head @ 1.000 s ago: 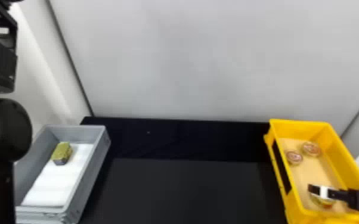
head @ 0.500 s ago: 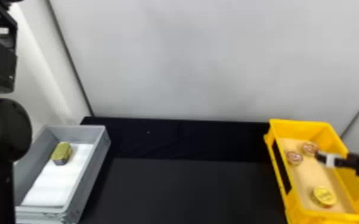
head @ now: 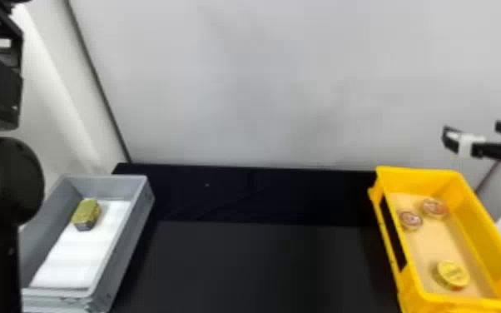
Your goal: Pick up the round yellow can and place it in the yellow rectangular box
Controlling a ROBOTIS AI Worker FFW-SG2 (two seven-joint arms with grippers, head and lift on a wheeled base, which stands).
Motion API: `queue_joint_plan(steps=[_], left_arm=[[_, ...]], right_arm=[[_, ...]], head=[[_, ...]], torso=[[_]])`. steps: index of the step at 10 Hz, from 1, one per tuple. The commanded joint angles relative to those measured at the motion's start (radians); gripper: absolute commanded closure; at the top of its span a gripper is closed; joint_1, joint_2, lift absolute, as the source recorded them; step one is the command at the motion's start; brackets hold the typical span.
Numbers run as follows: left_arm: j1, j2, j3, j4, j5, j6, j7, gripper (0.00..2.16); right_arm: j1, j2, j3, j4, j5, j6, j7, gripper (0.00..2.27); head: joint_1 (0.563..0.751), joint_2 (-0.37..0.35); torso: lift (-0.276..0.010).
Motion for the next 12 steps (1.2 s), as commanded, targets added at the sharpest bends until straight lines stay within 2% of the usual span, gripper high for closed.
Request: queue_joint_plan(steps=[1, 2, 5, 12], left_arm=[[0.001, -0.001, 0.002, 0.000, 0.000, -0.001, 0.000, 0.14], [0.003, -0.001, 0.007, -0.002, -0.002, -0.003, 0.000, 0.14], [0.009, -0.003, 0.016, -0.002, 0.000, -0.008, 0.000, 0.14], [0.020, -0.004, 0.034, -0.002, 0.005, -0.031, 0.001, 0.14]], right_arm=[[-0.031, 0.005, 0.029, -0.090, -0.040, -0.096, -0.058, 0.10], [-0.041, 0.005, 0.051, -0.125, -0.066, -0.124, -0.125, 0.11], [-0.108, 0.005, 0.121, -0.214, -0.060, -0.254, -0.191, 0.11], [-0.312, 0.015, 0.275, -0.288, 0.164, -0.652, -0.332, 0.10]], head=[[0.663, 0.054], [0.663, 0.054], [0.663, 0.054], [0.663, 0.054]], torso=[[-0.007], [-0.007], [-0.007], [-0.007]])
